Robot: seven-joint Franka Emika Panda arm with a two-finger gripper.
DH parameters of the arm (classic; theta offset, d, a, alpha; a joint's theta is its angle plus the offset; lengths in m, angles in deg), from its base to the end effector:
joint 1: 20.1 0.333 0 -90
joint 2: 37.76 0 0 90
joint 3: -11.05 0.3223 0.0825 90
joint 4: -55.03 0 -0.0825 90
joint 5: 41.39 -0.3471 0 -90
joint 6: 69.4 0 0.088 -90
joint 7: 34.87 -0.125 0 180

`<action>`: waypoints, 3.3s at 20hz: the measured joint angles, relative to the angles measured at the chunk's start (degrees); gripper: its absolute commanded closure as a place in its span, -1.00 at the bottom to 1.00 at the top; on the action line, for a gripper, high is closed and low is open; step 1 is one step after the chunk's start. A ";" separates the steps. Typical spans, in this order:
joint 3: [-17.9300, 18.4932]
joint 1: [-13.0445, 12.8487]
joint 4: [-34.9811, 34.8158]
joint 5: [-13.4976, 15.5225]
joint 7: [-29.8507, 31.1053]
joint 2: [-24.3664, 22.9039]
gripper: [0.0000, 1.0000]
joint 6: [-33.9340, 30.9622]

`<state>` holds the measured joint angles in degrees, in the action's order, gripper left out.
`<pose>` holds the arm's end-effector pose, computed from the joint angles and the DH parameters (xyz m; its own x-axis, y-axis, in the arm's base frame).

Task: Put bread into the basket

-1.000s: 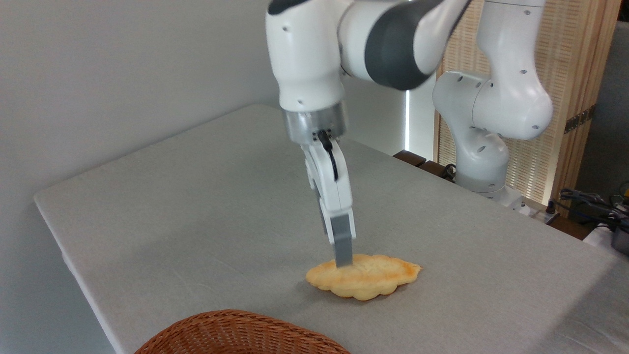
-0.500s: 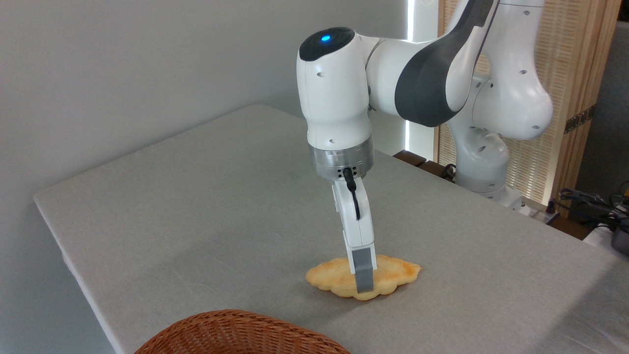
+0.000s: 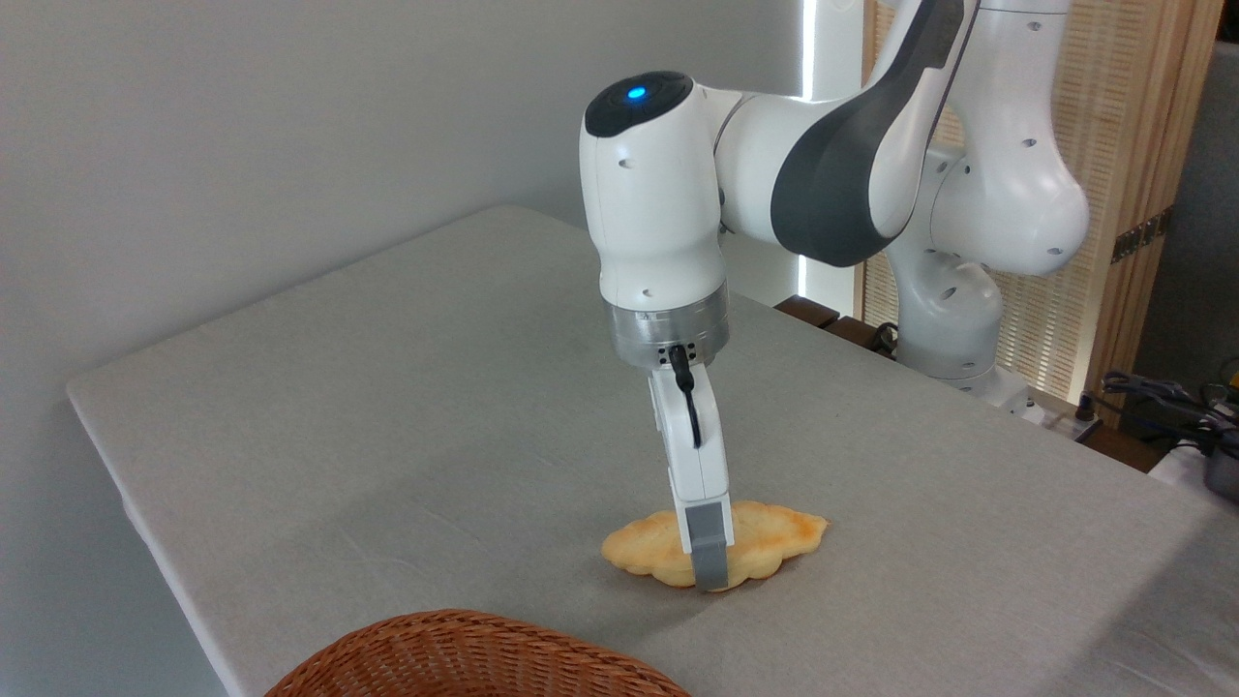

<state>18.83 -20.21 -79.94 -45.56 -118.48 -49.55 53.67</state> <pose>0.4340 0.0637 0.4185 0.2012 -0.9790 -0.0334 -0.9795 -0.2013 0.0002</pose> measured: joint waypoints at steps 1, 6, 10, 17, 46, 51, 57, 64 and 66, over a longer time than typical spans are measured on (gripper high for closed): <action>0.00 0.00 0.00 0.00 0.00 0.24 -0.88 0.07; 0.00 -0.01 0.00 0.00 0.00 0.45 0.20 0.09; 0.00 -0.01 0.00 0.00 0.00 0.45 0.19 0.09; 0.00 -0.04 0.02 0.00 0.00 0.32 0.18 0.09; -0.33 0.32 20.04 12.16 2.82 15.76 -1.00 32.50; -0.34 0.29 20.72 9.80 2.72 17.21 -1.00 33.34; -0.43 0.24 20.76 9.76 2.67 17.25 -1.00 33.34; -0.58 -0.08 20.75 9.76 2.67 17.50 -1.00 33.34; -0.58 -0.08 20.75 9.76 2.67 17.50 -1.00 33.34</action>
<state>18.26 -20.30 -59.19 -35.80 -115.81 -32.05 87.01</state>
